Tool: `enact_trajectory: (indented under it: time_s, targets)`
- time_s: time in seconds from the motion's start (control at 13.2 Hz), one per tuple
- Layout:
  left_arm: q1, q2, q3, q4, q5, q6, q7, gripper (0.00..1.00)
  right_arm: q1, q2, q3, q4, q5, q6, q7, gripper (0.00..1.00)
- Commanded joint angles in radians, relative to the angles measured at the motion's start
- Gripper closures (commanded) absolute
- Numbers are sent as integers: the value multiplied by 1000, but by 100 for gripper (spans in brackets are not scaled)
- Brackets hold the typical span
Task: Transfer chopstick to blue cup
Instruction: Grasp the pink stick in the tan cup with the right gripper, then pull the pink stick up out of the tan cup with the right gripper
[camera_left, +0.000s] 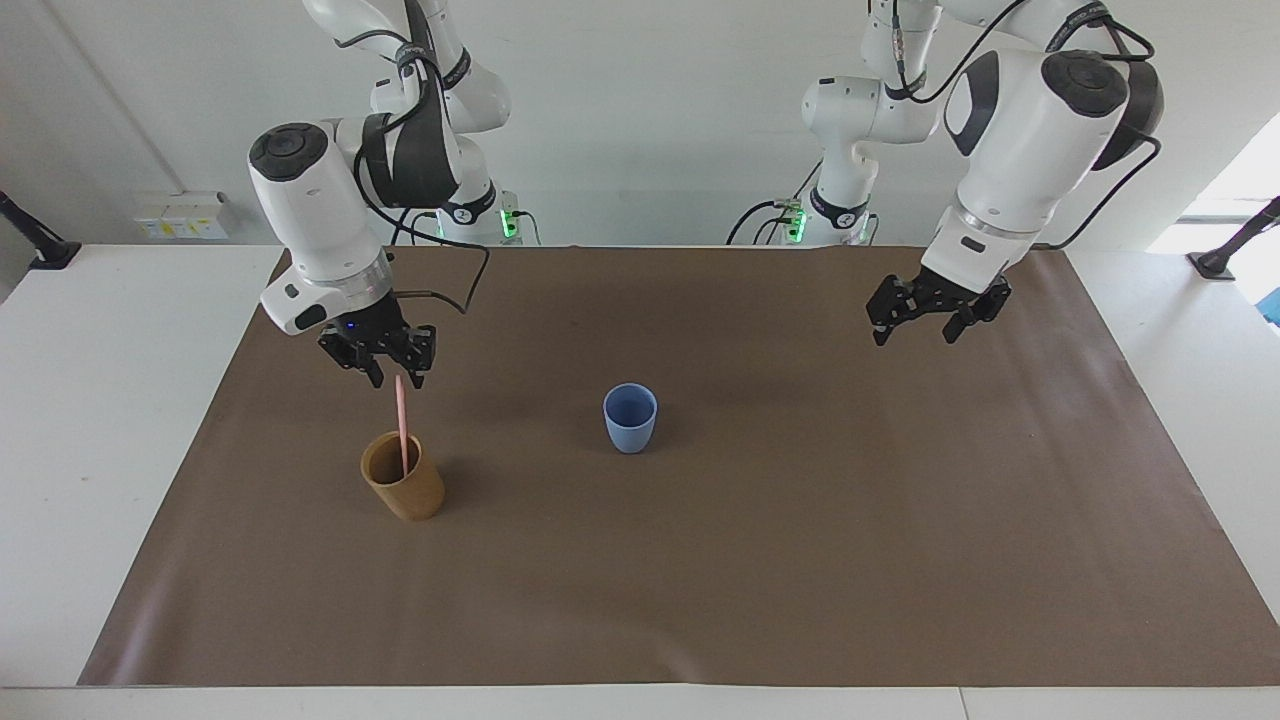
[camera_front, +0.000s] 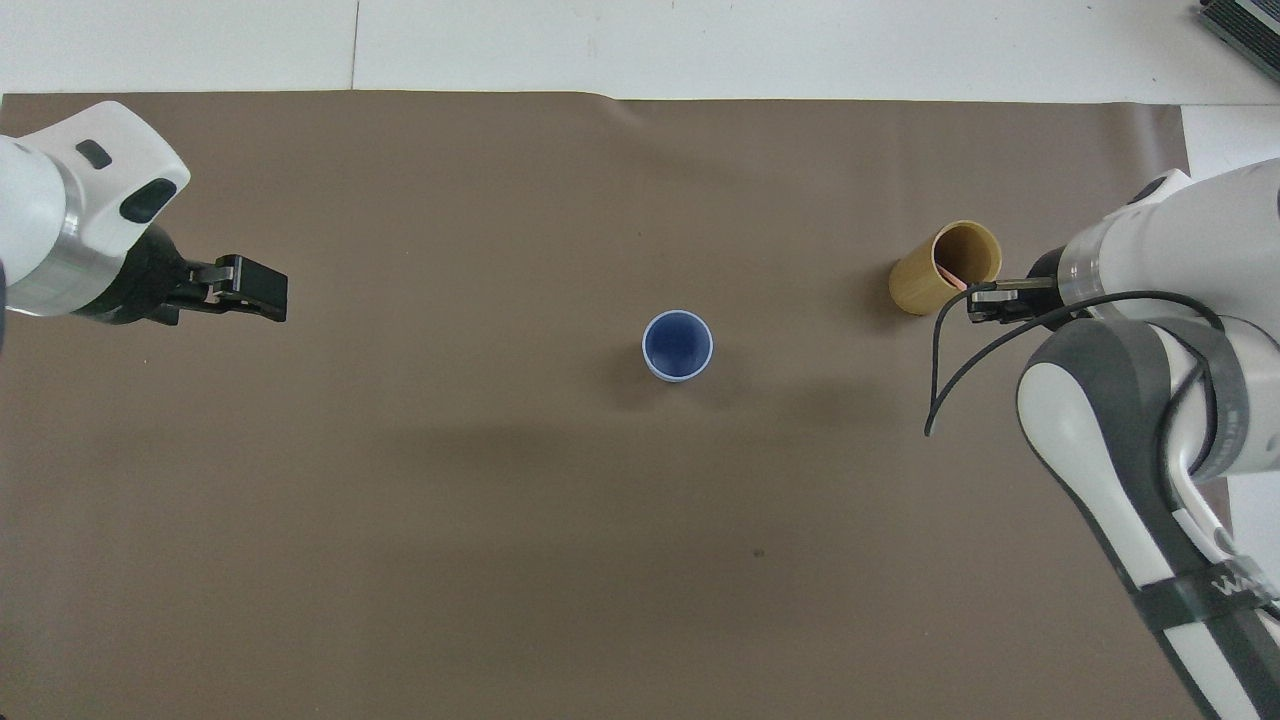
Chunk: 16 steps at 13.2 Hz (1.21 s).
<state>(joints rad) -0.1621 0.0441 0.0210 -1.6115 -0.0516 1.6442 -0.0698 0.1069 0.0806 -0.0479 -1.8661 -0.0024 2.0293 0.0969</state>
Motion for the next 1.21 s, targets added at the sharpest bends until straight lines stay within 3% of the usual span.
enact_trajectory:
  time_s: [0.0, 0.23, 0.45, 0.61, 0.76, 1.14]
  targets:
    - [68, -59, -12, -36, -2, -53, 117, 0, -7, -21, 5, -1, -4, -1, -25, 100]
    - [87, -73, -9, -2, -1, -64, 130, 0, -9, -51, 5, 48, -2, -33, -25, 100]
    - [87, -69, -7, 74, 21, -170, 133, 0, -9, -96, 3, 145, 4, -208, -20, 100]
    - [82, -67, -9, 76, 76, -175, 194, 0, -9, -113, 5, 215, 7, -328, -19, 100]
    - [87, -75, -6, 61, 52, -156, 197, 0, -6, -117, 6, 287, 70, -417, 0, 100]
    - [96, -76, -12, 65, 19, -156, 192, 0, -4, -119, 26, 309, 143, -431, 82, 100]
